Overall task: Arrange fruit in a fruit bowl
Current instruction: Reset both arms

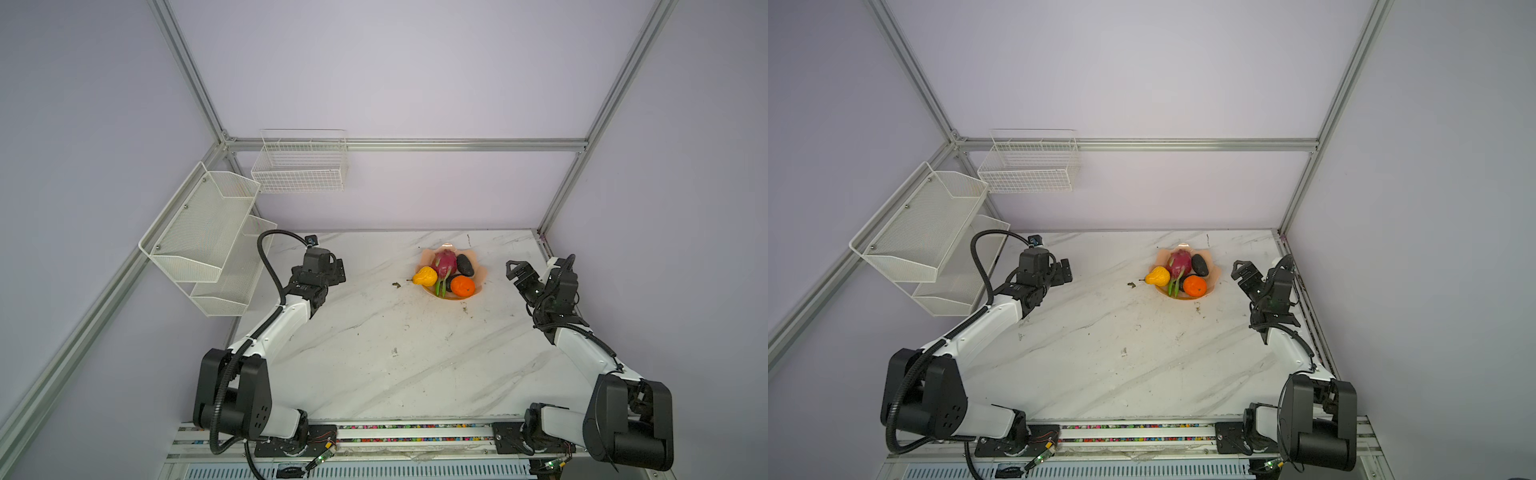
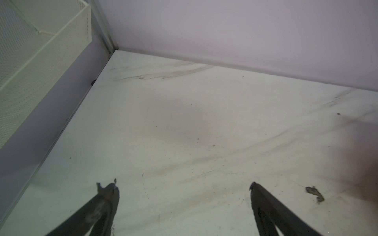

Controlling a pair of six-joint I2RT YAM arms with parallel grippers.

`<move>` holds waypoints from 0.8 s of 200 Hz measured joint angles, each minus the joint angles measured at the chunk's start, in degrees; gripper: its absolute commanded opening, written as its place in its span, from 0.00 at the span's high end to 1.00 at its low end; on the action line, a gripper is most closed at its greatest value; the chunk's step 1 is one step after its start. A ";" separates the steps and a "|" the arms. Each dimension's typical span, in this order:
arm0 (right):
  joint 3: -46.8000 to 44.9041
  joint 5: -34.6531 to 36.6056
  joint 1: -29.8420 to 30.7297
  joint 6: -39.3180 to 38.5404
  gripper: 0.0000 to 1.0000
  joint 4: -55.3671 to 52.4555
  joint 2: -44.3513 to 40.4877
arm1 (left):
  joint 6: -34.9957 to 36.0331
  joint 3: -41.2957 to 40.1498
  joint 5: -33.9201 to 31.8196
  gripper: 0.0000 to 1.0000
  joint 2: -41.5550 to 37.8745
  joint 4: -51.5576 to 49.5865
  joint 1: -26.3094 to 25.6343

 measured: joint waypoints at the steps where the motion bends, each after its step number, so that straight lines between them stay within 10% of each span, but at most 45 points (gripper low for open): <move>1: -0.26 0.42 0.00 -0.04 0.03 0.28 0.00 | -0.02 0.00 -0.39 0.00 0.35 0.02 0.04; 76: -6.45 20.26 0.48 -15.58 0.02 22.25 8.33 | 8.98 -17.27 -13.35 0.00 5.88 22.45 1.53; 160: -14.62 17.31 7.91 -36.28 0.02 58.05 29.90 | 18.62 -41.20 2.38 0.00 7.13 61.61 6.91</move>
